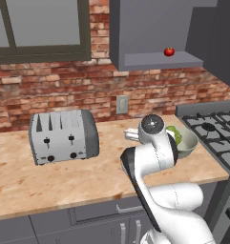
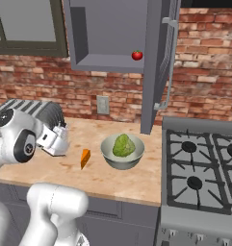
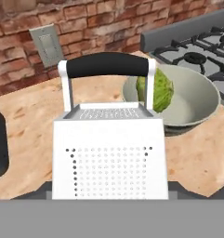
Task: Pick the cheese from the fridge and the cheese grater from the cabinet and place them next to the salad bowl.
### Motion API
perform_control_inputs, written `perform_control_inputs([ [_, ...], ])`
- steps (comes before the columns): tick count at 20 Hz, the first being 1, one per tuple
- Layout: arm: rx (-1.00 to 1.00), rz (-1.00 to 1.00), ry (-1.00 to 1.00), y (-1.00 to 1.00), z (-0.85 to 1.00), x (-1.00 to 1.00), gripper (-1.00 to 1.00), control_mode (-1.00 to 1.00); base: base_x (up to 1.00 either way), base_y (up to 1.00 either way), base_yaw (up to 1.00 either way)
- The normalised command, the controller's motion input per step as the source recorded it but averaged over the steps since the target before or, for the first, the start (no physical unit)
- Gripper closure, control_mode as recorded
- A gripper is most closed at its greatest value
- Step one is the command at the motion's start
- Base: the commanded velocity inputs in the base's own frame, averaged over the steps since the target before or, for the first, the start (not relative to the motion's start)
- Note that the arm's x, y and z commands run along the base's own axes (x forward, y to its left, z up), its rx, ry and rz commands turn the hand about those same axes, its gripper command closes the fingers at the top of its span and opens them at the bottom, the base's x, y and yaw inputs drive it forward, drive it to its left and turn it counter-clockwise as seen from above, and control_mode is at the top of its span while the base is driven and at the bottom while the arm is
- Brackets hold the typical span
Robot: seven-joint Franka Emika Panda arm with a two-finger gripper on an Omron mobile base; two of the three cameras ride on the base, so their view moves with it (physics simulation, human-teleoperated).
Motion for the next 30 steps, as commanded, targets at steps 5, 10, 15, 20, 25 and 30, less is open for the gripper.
perform_control_inputs([
  [5, -0.08, -0.37, 0.0, 0.0, -0.35, 0.01, 1.0, -1.0, 0.0, 0.0, 0.0],
  [10, -0.24, -0.24, 0.0, 0.0, -0.35, 0.18, 1.0, -1.0, 0.0, 0.0, 0.0],
  [15, -0.3, -0.2, 0.0, 0.0, -0.38, 0.3, 1.0, -1.0, 0.0, 0.0, 0.0],
  [20, -0.21, -0.22, 0.0, 0.0, -0.54, 0.25, 1.0, -1.0, 0.0, 0.0, 0.0],
  [25, -0.05, -0.27, 0.0, -0.01, -0.26, 0.16, 1.0, -1.0, 0.0, 0.0, 0.0],
  [30, 0.0, -0.2, 0.0, 0.0, -0.01, 0.32, 1.0, -1.0, 0.0, 0.0, 0.0],
])
